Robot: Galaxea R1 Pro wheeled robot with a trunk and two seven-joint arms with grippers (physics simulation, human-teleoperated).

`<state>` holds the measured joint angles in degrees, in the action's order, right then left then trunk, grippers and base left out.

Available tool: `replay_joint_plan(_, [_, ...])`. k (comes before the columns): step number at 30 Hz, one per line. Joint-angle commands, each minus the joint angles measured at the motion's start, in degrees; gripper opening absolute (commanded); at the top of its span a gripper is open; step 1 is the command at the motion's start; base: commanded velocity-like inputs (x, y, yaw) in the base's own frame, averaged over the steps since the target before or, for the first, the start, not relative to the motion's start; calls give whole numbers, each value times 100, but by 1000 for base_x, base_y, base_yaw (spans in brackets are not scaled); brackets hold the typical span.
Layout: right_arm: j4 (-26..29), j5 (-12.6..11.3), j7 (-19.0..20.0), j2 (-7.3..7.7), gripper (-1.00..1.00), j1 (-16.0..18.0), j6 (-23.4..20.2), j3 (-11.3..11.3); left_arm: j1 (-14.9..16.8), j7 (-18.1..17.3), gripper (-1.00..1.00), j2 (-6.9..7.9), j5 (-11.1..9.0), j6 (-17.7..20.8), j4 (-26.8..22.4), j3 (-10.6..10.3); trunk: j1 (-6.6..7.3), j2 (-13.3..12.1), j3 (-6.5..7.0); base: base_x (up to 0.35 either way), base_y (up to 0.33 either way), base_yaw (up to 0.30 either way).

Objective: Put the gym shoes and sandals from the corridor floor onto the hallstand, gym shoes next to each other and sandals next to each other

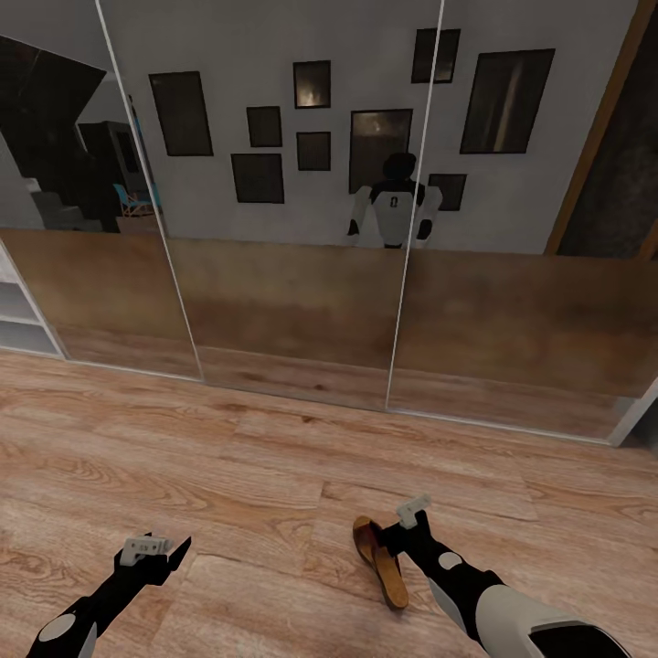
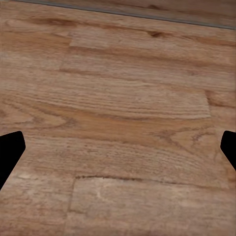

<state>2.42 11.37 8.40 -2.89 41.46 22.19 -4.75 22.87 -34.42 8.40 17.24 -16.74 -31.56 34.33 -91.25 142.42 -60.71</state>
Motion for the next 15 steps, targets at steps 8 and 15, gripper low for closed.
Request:
replay_joint_plan(8, [-4,-822,-5,8,100,3,14,-35,7,-38,100,3,60,-29,-8,47,1,2,-5,0,0,0])
replay_joint_plan(15, [-4,-1086,-5,8,100,3,13,-43,7,-49,100,9,60,-23,-40,46,1,2,-7,0,0,0])
